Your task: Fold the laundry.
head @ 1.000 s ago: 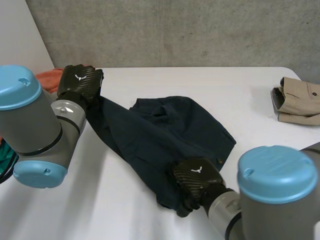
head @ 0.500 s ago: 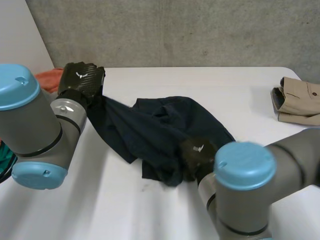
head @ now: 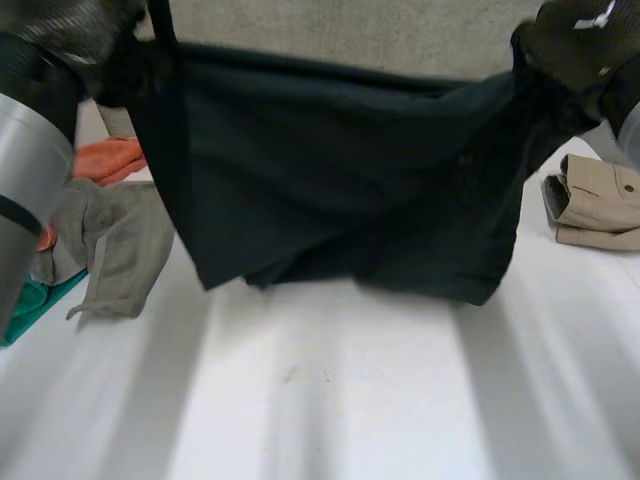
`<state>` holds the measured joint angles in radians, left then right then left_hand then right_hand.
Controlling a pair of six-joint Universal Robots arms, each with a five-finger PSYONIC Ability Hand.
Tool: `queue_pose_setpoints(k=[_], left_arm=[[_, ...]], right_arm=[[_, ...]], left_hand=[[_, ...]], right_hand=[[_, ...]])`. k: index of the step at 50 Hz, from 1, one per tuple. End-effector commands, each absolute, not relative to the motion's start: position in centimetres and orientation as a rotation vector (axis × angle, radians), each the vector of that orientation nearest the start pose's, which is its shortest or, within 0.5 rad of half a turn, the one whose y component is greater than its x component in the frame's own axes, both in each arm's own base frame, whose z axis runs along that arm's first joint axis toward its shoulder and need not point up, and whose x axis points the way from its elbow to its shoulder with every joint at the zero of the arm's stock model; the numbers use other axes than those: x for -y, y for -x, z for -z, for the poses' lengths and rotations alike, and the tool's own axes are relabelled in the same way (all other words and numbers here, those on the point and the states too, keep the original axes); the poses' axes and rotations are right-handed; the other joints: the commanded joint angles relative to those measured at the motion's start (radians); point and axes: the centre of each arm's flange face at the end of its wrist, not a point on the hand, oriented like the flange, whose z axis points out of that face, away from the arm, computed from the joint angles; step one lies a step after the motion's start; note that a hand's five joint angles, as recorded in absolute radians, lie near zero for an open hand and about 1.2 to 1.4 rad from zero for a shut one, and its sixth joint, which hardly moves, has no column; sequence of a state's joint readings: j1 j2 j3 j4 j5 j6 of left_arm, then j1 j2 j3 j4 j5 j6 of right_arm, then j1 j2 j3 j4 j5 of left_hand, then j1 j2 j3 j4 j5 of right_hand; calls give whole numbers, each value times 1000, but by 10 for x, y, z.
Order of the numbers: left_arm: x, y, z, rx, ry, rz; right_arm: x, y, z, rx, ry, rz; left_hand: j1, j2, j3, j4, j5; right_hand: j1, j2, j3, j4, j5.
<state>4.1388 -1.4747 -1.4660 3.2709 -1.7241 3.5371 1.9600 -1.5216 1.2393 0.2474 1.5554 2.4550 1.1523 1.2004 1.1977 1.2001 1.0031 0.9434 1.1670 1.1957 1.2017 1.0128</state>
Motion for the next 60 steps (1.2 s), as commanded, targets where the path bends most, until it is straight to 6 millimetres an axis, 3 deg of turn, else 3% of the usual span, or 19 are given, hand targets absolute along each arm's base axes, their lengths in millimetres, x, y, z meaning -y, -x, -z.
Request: queue_pose_setpoints(k=[1,4,7,10,11,15,16,19,22,25,29,34,38,41,48,51,55,58,60], left_arm=[[229,287,-311,-1871,-908,2288],[255,304,-289,-1855,-946,2247],[290,323,-287,-1754,-897,2321],[316,336,-314,-1570,-778,2482],[321,339,-325,-1502,-736,2532],[335,342,-387,-1125,-485,2766],[335,339,-408,-995,-383,2828],[329,340,-424,-877,-302,2892],[328,344,-415,-929,-339,2878],[324,348,-383,-1105,-465,2805],[315,346,-344,-1287,-588,2695],[299,335,-285,-1496,-726,2526],[282,333,-257,-1584,-825,2453],[271,332,-251,-1607,-856,2438],[243,328,-263,-1619,-902,2445],[217,330,-272,-1631,-959,2459],[184,328,-277,-1651,-1042,2464],[157,327,-282,-1651,-1105,2491],[133,327,-285,-1645,-1164,2520]], right_arm=[[275,-251,-314,-2117,1389,2159],[298,-262,-296,-2098,1409,2186],[329,-275,-291,-1988,1323,2390],[356,-281,-314,-1735,1099,2767],[364,-282,-336,-1548,942,2977],[369,-283,-380,-1086,609,3294],[368,-284,-385,-1032,582,3316],[367,-285,-392,-1003,576,3318],[367,-287,-388,-1043,622,3277],[366,-290,-369,-1161,756,3160],[364,-291,-334,-1395,964,2932],[353,-288,-269,-1765,1225,2519],[343,-288,-238,-1887,1254,2352],[337,-285,-222,-1949,1205,2258],[338,-276,-232,-1970,1018,2231],[346,-264,-248,-1946,977,2293],[356,-257,-259,-1900,897,2344],[356,-268,-264,-1747,896,2310],[354,-274,-265,-1642,951,2235]], left_hand=[[244,196,199,196,219],[244,196,199,196,219],[244,196,199,196,219],[244,196,199,196,219],[244,196,199,196,219],[244,196,199,196,219],[244,196,199,196,219],[244,196,199,196,219],[244,196,199,196,219],[244,196,199,196,219],[244,196,199,196,219],[244,196,199,196,219],[244,196,199,196,219],[244,196,199,196,219],[244,196,199,196,219],[244,196,199,196,219],[244,196,199,196,219],[244,196,199,196,219],[244,196,199,196,219]], right_hand=[[453,229,201,195,209],[453,229,201,195,209],[453,229,201,195,209],[453,229,201,195,209],[453,229,201,195,209],[453,229,201,195,209],[453,229,201,195,209],[453,229,201,195,209],[453,229,201,195,209],[453,229,201,195,209],[453,229,201,195,209],[453,229,201,195,209],[453,229,201,195,209],[453,229,201,195,209],[100,-124,-153,-159,-144],[-209,-432,-461,-467,-453],[-251,-474,-503,-509,-494],[-329,-553,-582,-588,-573],[-719,-942,-971,-977,-963]])
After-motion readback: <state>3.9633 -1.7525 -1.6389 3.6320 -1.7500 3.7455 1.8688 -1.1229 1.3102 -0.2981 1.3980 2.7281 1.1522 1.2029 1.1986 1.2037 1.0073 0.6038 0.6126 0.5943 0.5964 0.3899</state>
